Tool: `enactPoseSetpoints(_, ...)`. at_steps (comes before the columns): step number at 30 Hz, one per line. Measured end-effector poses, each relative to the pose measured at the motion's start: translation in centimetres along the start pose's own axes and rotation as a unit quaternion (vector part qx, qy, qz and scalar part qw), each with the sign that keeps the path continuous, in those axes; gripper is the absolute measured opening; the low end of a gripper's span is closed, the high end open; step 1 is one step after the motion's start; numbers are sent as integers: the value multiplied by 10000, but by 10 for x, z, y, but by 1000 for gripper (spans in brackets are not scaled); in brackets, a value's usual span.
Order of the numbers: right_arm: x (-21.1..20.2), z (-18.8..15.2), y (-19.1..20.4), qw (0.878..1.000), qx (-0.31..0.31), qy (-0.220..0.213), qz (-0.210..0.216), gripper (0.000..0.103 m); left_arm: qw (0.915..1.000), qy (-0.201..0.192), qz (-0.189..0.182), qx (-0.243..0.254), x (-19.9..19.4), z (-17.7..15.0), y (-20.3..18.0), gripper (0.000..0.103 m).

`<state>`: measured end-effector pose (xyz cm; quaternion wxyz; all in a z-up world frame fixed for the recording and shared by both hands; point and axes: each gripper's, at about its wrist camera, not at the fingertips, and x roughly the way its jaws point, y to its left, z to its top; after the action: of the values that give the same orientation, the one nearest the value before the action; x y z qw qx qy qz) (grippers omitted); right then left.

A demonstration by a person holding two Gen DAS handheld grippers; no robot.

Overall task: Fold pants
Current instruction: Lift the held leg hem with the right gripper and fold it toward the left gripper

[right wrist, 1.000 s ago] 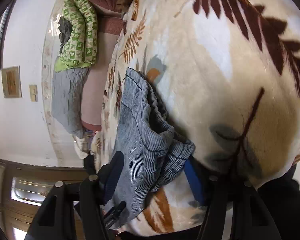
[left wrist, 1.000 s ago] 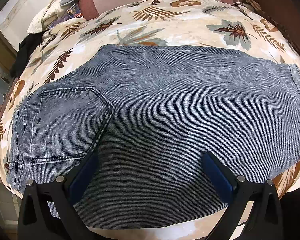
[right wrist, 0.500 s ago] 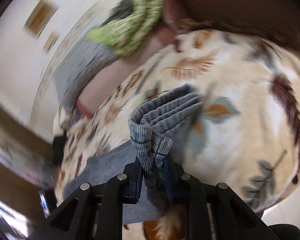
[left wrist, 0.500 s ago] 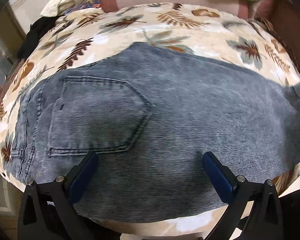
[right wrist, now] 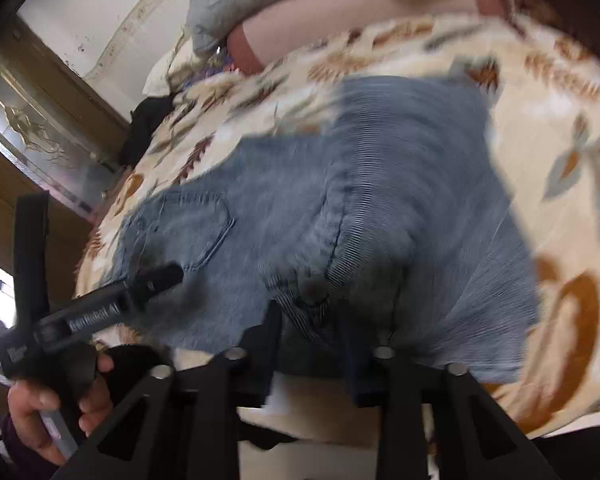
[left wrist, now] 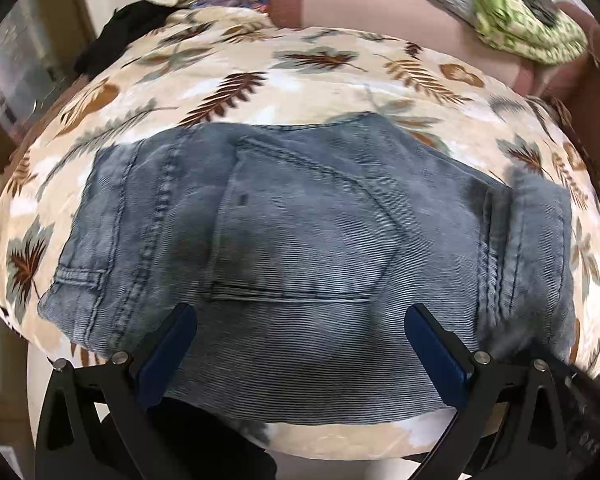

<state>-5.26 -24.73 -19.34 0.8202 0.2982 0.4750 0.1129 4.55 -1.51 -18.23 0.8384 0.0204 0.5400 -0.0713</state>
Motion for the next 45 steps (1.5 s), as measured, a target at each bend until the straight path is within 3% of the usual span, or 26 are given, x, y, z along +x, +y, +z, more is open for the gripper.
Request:
enactPoseSetpoints(1, 0, -1, 0, 9998, 38, 48, 188, 61, 10000, 14, 6, -43, 1, 0, 3, 103)
enactPoseSetpoints(3, -8, -1, -3, 9983, 96, 73, 575, 79, 10000, 18, 1, -82, 1, 1, 6, 103)
enactPoseSetpoints(8, -46, 10, -10, 9942, -55, -547, 919, 79, 9998, -75, -85, 135, -5, 3, -12, 103)
enactPoseSetpoints(11, -68, 20, -29, 9928, 162, -1095, 466, 79, 9986, -161, -303, 407, -9, 4, -35, 103)
enactPoseSetpoints(14, -76, 31, -46, 9911, 296, -1297, -6, 79, 9955, -192, -540, 752, -6, 6, -64, 103)
enactPoseSetpoints(17, -76, 35, -67, 9864, 675, -1496, -101, 79, 9899, -45, -1071, 929, 6, 8, -88, 103)
enactPoseSetpoints(20, -70, 39, -83, 9846, 955, -1421, -345, 79, 9871, 96, -1308, 914, 20, 16, -102, 103)
enactPoseSetpoints(23, -67, 40, -89, 9848, 1054, -1369, -187, 78, 9886, 20, -1237, 862, 29, 35, -109, 103)
enactPoseSetpoints(26, -57, 40, -87, 9884, 965, -1137, -285, 75, 9848, -16, -1572, 732, 32, 60, -113, 103)
enactPoseSetpoints(28, -48, 41, -86, 9913, 884, -943, -246, 71, 9809, 132, -1844, 607, 39, 79, -117, 103)
enactPoseSetpoints(31, -41, 40, -79, 9942, 600, -793, -416, 70, 9790, 397, -1954, 428, 54, 96, -124, 103)
enactPoseSetpoints(37, -28, 39, -80, 9956, 438, -537, -633, 70, 9633, 925, -2517, 136, 83, 101, -137, 103)
enactPoseSetpoints(40, -29, 38, -81, 9957, 425, -518, -638, 70, 9622, 860, -2578, 188, 81, 97, -142, 103)
enactPoseSetpoints(42, -30, 38, -81, 9957, 423, -513, -641, 70, 9634, 790, -2544, 305, 79, 95, -145, 93)
enactPoseSetpoints(44, -30, 38, -81, 9956, 433, -518, -644, 70, 9626, 791, -2563, 368, 77, 95, -146, 49)
enactPoseSetpoints(45, -30, 38, -81, 9956, 438, -520, -646, 70, 9577, 871, -2723, 319, 78, 94, -145, 41)
